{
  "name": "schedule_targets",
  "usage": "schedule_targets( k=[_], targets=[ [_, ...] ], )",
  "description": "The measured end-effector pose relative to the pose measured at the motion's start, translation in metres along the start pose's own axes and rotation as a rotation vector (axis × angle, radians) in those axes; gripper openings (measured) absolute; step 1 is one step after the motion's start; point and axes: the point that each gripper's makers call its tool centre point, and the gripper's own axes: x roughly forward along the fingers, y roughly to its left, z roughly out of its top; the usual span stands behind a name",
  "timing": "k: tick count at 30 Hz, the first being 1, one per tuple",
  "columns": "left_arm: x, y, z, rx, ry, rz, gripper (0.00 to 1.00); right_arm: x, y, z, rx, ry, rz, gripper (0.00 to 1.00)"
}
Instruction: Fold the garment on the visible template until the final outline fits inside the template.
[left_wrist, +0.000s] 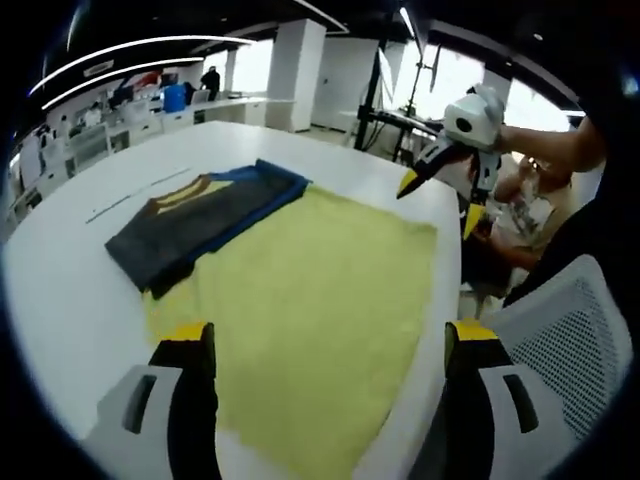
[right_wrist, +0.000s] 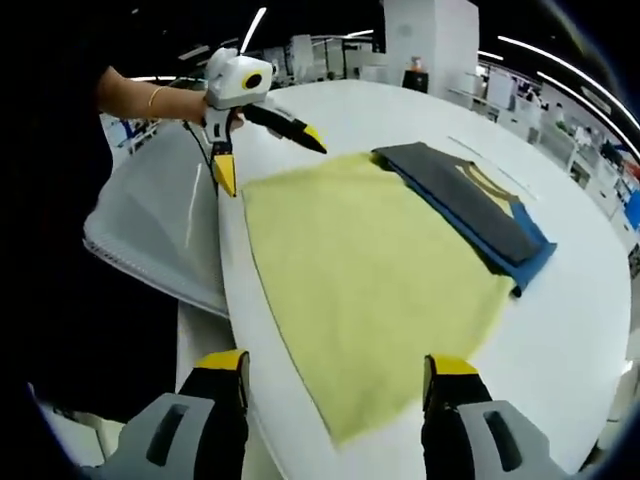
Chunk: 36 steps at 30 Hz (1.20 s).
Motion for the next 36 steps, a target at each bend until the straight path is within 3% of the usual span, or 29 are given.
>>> schedule_targets(
  k=[6,15,19,36],
  targets=[
    [-0.009,-0.004,-0.016,-0.009,0.02,0.006,0.8,0.002,-0.002,-0.011,-0.034,0.051,-0.011,0.59],
    [-0.015,-0.007,-0.044,0.098,0.13,0.041,0.58,0.008,-0.004,-0.029,-0.09,0.127,-0.018,0.47],
    [-0.017,-0.009,-0.056,0.151,0.18,0.034,0.55,0.009,-0.005,-0.035,-0.113,0.151,-0.021,0.43],
    [-0.022,-0.009,-0.077,0.222,0.272,0.016,0.42,0.015,-0.009,-0.051,-0.205,0.234,-0.022,0.29]
  ],
)
